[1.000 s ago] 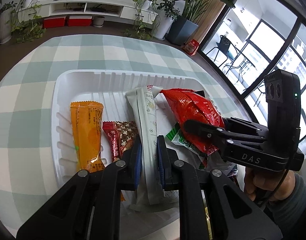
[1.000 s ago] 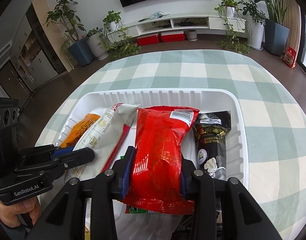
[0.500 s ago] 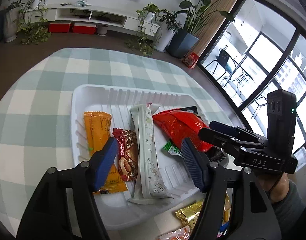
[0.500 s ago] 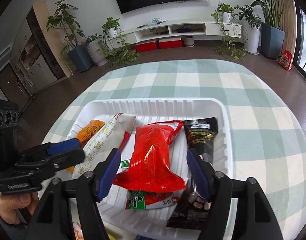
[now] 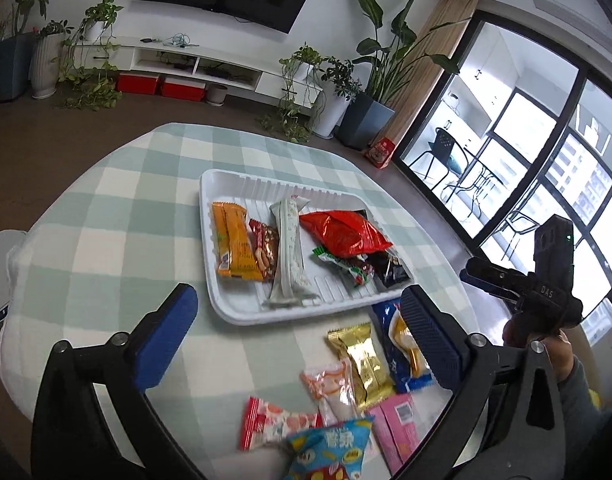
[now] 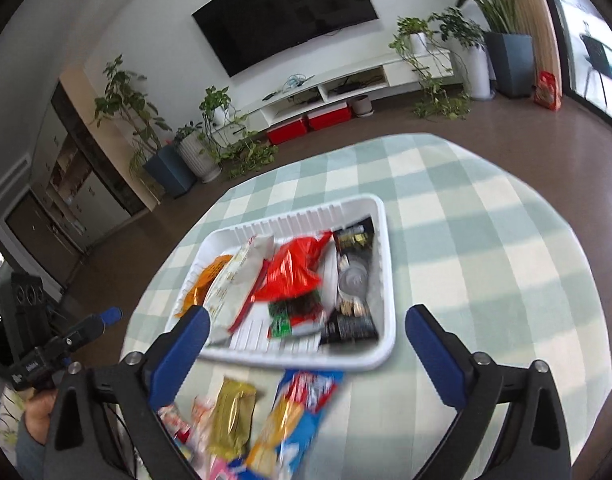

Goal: Organize snacks
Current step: 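Move both tools back toward the remaining snack pile, then grasp the blue panda-print chip bag with the left gripper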

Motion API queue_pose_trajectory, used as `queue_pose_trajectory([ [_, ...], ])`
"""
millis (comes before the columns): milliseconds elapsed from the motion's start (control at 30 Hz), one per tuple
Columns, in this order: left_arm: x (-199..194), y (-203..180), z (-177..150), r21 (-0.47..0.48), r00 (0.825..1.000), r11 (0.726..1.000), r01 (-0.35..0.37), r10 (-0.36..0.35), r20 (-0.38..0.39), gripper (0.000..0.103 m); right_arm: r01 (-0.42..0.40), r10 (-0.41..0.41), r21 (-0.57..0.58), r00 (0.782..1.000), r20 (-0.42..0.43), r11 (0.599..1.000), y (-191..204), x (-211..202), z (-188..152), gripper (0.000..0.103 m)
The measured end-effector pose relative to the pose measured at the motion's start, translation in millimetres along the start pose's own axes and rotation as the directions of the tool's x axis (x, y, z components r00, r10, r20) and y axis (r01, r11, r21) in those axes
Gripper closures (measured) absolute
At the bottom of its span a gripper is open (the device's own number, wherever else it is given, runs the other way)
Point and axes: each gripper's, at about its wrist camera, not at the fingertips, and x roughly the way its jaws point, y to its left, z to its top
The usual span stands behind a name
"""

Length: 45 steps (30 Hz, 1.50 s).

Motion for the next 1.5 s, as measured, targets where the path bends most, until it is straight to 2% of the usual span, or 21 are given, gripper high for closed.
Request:
queue_pose_trajectory([
  [100,-23.9,-9.7,-30.8,0.033,0.999,0.999,-0.034,0.034,0.009,0.0,-0.001,0.001,0.056,1.0,-0.009,0.998,-9.7,-18.2,-34.1,0.001],
  [300,-44.4,-31.7,-87.4,0.081,0.996,0.995,-0.058,0.062,-0.056,0.0,0.022,-0.016,0.155,0.999,-0.041,0.988,-19.8,-42.0,-101.0,0.001],
  [467,-38.5,-49.2,-122.9,0.128,0.988,0.989,-0.077,0.093,-0.122,0.0,0.014,-0.01,0.148,1.0,-0.027,0.989,-3.2,-56.2,-125.7,0.001],
  [600,-26.7,-53.0,-129.9,0.136,0.971,0.982,-0.13,0.154,-0.183,0.0,0.007,-0.001,0.125,0.999,-0.046,0.992,8.0,-52.7,-138.9,0.0],
  [700,-20.5,-53.9,-129.4,0.16,0.964,0.976,-0.145,0.176,-0.198,0.0,0.001,0.009,0.113,0.997,-0.08,0.994,15.4,-47.2,-147.5,0.0],
  [867,-15.5,-52.5,-126.2,0.173,0.963,0.975,-0.14,0.175,-0.205,0.0,0.009,-0.003,0.05,0.993,-0.114,0.999,32.1,-40.8,-159.1,0.0],
  [1133,-8.7,-54.1,-121.4,0.218,0.955,0.966,-0.14,0.19,-0.229,0.001,0.009,-0.008,0.008,0.993,-0.115,1.0,41.7,-40.9,-162.3,0.0],
  [1333,6.0,-55.4,-121.3,0.266,0.935,0.955,-0.135,0.212,-0.285,0.002,0.02,-0.019,0.008,0.994,-0.111,1.0,40.7,-44.1,-160.4,0.001],
  [1433,8.7,-54.4,-120.3,0.271,0.934,0.955,-0.119,0.2,-0.295,0.011,0.026,-0.025,0.005,0.994,-0.106,1.0,40.0,-45.5,-158.7,0.0],
  [1500,12.9,-53.1,-120.8,0.276,0.928,0.954,-0.114,0.201,-0.312,0.026,0.028,-0.028,0.004,0.994,-0.106,1.0,39.8,-46.0,-158.3,0.0],
])
